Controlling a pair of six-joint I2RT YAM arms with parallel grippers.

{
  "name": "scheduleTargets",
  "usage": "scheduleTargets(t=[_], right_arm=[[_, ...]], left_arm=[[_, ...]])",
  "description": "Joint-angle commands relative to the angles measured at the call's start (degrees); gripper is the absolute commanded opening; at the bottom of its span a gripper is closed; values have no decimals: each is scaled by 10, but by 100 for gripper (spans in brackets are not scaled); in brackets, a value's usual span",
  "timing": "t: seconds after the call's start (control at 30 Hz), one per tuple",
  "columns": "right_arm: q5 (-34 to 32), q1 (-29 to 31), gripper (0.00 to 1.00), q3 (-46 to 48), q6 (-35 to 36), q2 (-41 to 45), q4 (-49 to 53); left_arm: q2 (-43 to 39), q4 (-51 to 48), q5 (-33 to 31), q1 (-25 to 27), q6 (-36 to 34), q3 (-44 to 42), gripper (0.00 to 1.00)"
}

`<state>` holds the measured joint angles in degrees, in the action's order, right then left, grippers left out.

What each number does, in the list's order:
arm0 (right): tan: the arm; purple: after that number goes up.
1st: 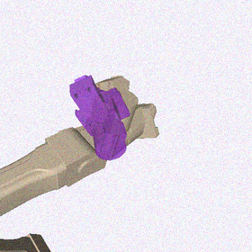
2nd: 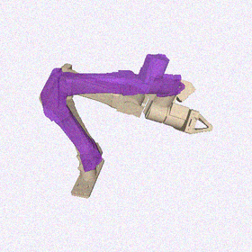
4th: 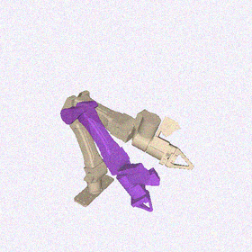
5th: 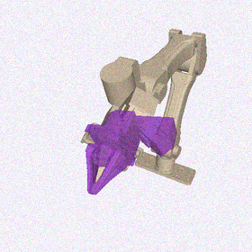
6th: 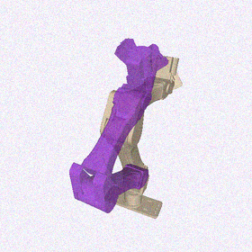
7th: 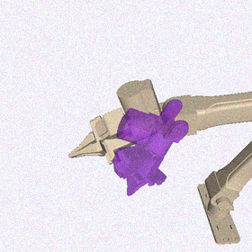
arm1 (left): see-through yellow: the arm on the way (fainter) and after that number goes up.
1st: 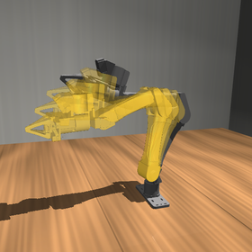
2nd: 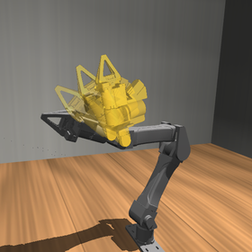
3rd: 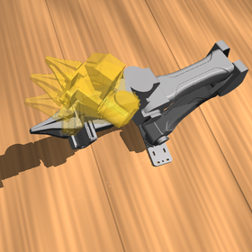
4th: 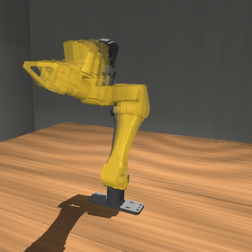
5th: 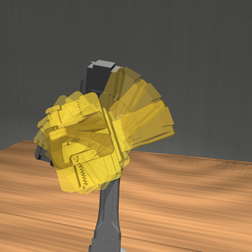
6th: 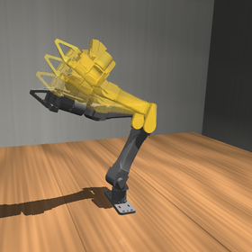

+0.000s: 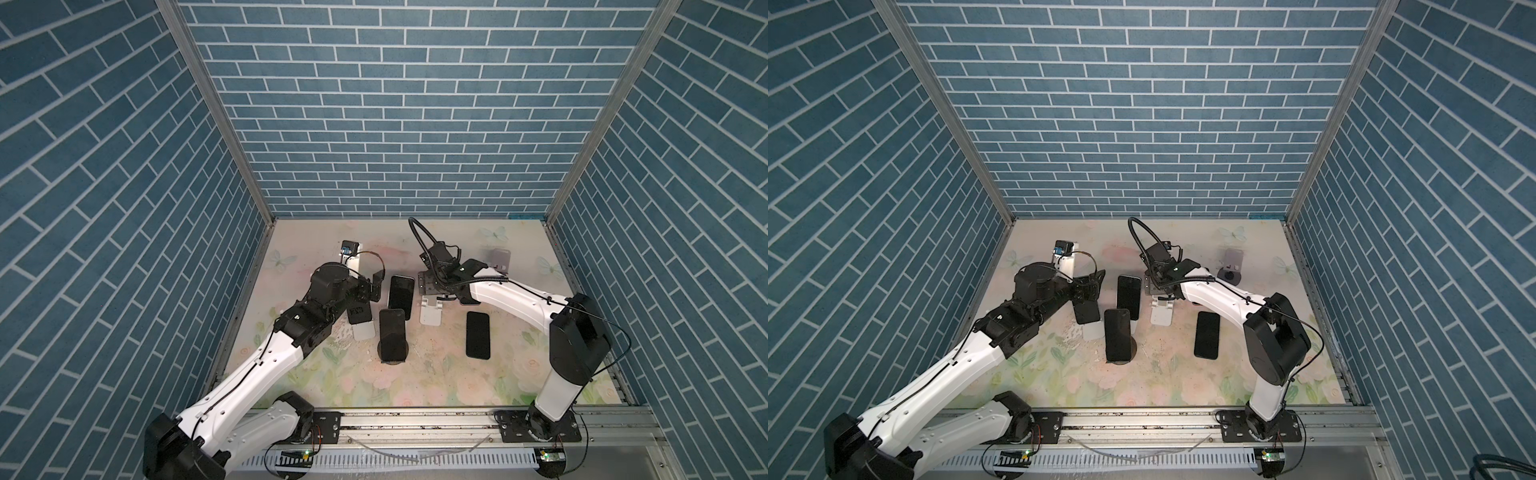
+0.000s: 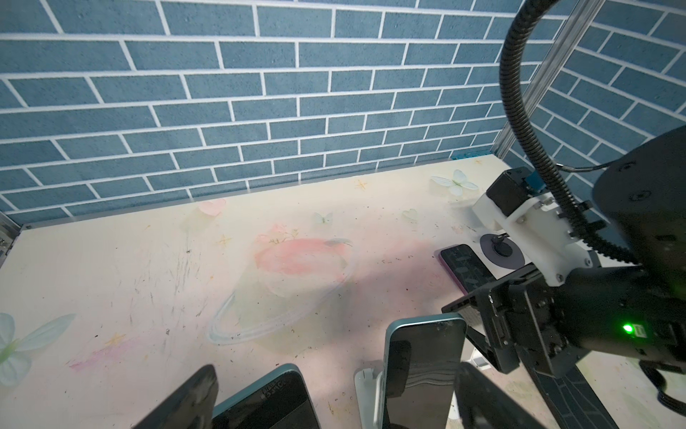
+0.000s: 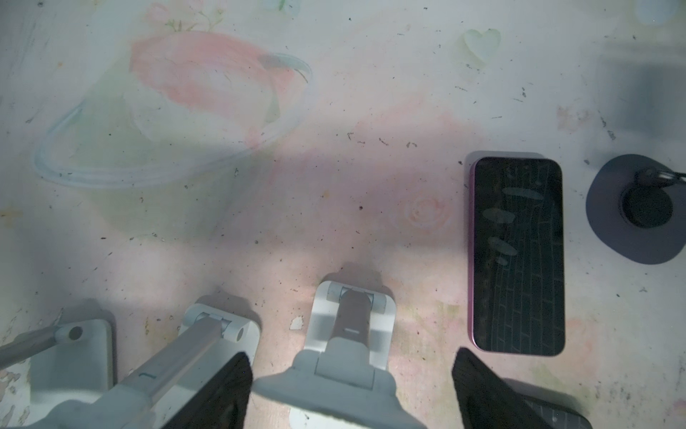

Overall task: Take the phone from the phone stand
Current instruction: 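Move the right gripper back to the empty white stand, then grasp the white stand's upright with the right gripper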

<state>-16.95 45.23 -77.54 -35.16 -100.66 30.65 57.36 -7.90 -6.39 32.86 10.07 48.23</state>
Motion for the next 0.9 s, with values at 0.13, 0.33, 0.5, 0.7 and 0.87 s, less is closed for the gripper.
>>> scheduleTargets(t=[0.13, 0.33, 0.5, 0.7, 0.87], right_arm=[[-34, 1, 83, -19, -44, -16, 24], [-12, 1, 79, -18, -71, -27, 19], [11, 1, 70, -12, -87, -39, -5], [10, 2, 48, -23, -84, -46, -4], [-4, 0, 37, -34, -61, -43, 15]], left_arm=[[6, 7, -2, -2, -2, 1, 100], [13, 7, 0, -3, -7, 6, 100], [16, 7, 0, -2, -8, 5, 100], [12, 0, -2, -2, -14, 5, 100], [3, 7, -7, -2, -14, -4, 100]])
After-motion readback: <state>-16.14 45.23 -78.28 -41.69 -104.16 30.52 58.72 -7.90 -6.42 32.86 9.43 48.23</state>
